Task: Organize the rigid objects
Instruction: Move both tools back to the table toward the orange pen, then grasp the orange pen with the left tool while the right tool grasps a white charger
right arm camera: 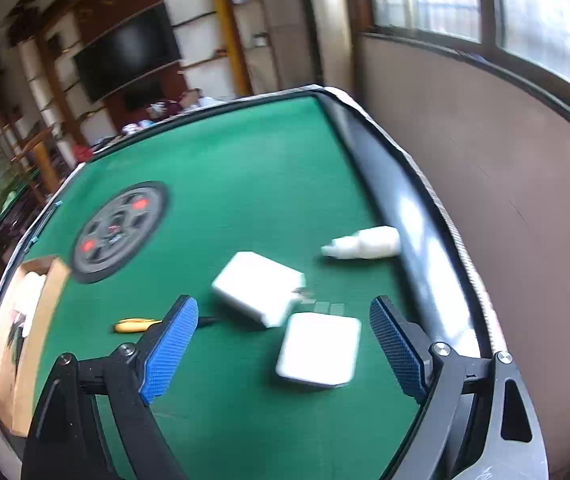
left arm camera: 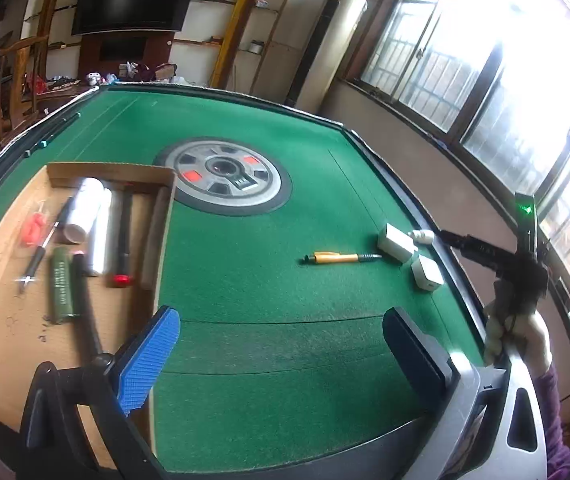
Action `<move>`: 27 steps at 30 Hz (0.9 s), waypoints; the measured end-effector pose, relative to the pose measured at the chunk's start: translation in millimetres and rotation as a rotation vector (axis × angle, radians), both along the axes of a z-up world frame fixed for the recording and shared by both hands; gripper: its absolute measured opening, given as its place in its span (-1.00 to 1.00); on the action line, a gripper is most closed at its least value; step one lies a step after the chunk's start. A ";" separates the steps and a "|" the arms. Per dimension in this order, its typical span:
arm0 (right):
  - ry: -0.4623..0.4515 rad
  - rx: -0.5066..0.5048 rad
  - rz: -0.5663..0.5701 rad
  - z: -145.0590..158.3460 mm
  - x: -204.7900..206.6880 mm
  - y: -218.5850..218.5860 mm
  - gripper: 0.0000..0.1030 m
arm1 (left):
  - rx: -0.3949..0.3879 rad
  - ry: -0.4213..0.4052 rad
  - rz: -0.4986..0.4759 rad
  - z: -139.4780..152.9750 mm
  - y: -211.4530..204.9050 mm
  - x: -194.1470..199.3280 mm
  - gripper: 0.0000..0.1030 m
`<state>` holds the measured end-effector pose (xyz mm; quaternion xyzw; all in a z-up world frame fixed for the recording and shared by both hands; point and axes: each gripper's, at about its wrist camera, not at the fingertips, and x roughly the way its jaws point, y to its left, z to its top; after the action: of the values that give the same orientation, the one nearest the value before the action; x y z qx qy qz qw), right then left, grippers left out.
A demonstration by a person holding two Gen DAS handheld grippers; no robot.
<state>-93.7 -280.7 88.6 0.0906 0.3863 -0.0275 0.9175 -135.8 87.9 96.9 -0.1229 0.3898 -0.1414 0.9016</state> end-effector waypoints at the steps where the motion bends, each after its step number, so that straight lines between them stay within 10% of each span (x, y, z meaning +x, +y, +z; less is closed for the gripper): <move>1: 0.004 0.008 -0.007 -2.8 1.5 -5.6 0.71 | 0.011 0.008 -0.007 -1.8 -6.1 0.7 0.99; 20: -0.064 0.217 -0.091 -38.2 45.3 -29.0 0.71 | 0.390 -0.002 -0.409 -39.2 -157.6 120.0 0.95; 26: -0.063 0.216 -0.078 -37.5 52.2 -23.8 0.70 | 0.416 0.095 -0.485 -73.2 -179.6 153.6 0.18; 27: -0.062 0.216 -0.074 -37.4 52.7 -22.2 0.70 | 0.381 0.115 -0.486 -71.0 -175.9 154.2 -0.28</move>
<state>-41.0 -302.9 51.2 0.2039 0.3549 -0.0168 0.9123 18.4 -88.1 26.0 0.1372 0.4775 -0.2703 0.8247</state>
